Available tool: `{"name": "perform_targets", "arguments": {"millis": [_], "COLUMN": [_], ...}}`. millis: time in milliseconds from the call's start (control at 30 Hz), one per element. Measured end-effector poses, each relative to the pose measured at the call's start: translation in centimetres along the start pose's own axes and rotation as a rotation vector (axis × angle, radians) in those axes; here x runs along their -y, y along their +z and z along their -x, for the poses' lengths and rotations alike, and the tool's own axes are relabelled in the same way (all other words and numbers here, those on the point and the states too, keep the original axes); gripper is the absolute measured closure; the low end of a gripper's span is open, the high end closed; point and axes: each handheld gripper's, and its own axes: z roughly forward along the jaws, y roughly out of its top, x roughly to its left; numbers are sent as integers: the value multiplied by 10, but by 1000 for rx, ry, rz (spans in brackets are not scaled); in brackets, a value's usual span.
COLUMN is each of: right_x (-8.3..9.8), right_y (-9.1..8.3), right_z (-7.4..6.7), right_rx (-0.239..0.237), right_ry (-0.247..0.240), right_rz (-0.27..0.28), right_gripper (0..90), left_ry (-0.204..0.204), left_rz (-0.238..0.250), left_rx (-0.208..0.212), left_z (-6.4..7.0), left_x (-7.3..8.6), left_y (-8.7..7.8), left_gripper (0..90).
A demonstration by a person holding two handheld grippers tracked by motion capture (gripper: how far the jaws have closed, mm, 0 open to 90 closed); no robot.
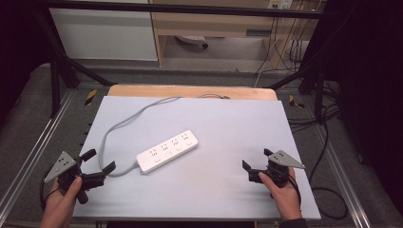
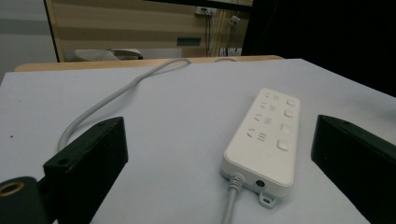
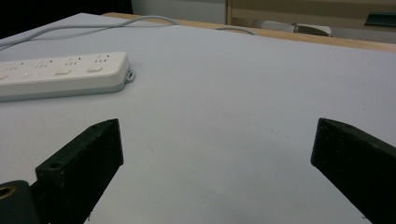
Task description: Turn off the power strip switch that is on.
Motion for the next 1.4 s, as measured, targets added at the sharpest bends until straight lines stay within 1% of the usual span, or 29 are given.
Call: {"name": "perform_targets", "arguments": {"millis": [333, 567, 700, 1100, 1200, 1400], "right_x": [-3, -7, -10, -25, -32, -41], "right_y": [-1, -3, -2, 0, 4, 12], "right_z": [-2, -5, -7, -12, -17, -25], "right_rx": [5, 8, 13, 13, 4, -15], "right_ry": [11, 26, 35, 18, 11, -4], "right_rz": [7, 23, 26, 24, 27, 21], "right_gripper": [29, 28, 29, 29, 31, 29], "left_ry": [0, 2, -5, -9, -9, -10], "left_rz": [-4, -10, -12, -21, -21, -19], "left_rx": [-1, -1, -3, -8, -7, -6], "left_z": [0, 0, 0, -1, -1, -1], "left_x": [0, 1, 1, 2, 2, 2], "left_y": [0, 1, 1, 2, 2, 2], "left_gripper": [40, 40, 40, 40, 39, 40]}}
